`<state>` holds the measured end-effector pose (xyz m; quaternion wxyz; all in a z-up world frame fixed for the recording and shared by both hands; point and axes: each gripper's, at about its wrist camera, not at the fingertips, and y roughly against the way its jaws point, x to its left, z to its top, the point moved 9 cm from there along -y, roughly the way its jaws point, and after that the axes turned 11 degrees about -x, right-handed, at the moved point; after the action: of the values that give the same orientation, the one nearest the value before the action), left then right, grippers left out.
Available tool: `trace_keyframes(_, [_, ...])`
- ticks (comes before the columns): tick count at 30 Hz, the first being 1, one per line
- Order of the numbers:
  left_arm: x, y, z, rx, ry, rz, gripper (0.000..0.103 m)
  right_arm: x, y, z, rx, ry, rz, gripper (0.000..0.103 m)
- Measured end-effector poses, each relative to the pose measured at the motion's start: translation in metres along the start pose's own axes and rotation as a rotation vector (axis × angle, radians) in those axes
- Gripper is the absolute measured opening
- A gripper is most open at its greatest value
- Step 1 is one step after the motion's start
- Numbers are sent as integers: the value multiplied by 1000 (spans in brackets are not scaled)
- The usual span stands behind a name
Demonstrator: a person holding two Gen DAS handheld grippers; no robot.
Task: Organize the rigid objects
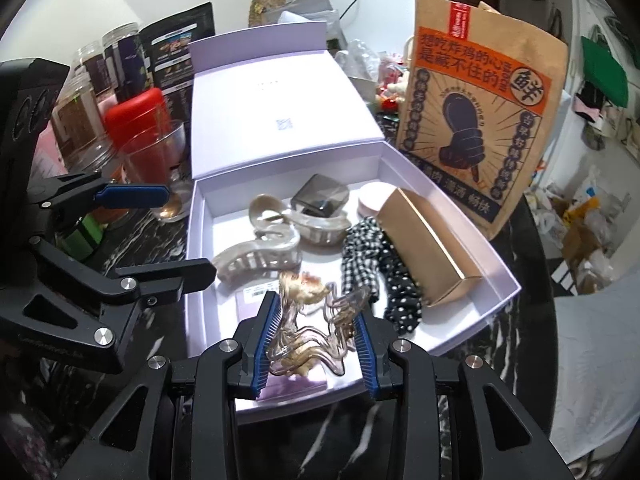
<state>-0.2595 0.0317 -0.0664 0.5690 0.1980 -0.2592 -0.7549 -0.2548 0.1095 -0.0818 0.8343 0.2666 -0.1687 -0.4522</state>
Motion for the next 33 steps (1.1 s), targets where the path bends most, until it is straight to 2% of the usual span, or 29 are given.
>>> trace_keyframes(2, [1, 0, -3, 6, 8, -2, 89, 1, 0, -1, 8, -2, 2, 48])
trace_keyframes(3, [1, 0, -3, 9, 11, -3, 89, 1, 1, -1, 10, -5, 1, 50])
trace_keyframes(18, [-6, 6, 2, -4, 11, -15, 89, -9, 23, -4, 12, -27, -70, 55])
trace_keyframes(21, [-11, 8, 8, -5, -1, -17, 89, -13, 29, -1, 17, -39, -95, 63])
trace_keyframes(25, [-17, 9, 15, 0, 3, -32, 89, -18, 40, 6, 1, -58, -118, 65])
trace_keyframes(29, [-19, 8, 19, 9, 13, -25, 89, -24, 51, 12, -16, -56, -159, 75])
trace_keyframes(33, [-21, 10, 25, 1, 18, -6, 90, -30, 61, 16, -25, -58, -199, 78])
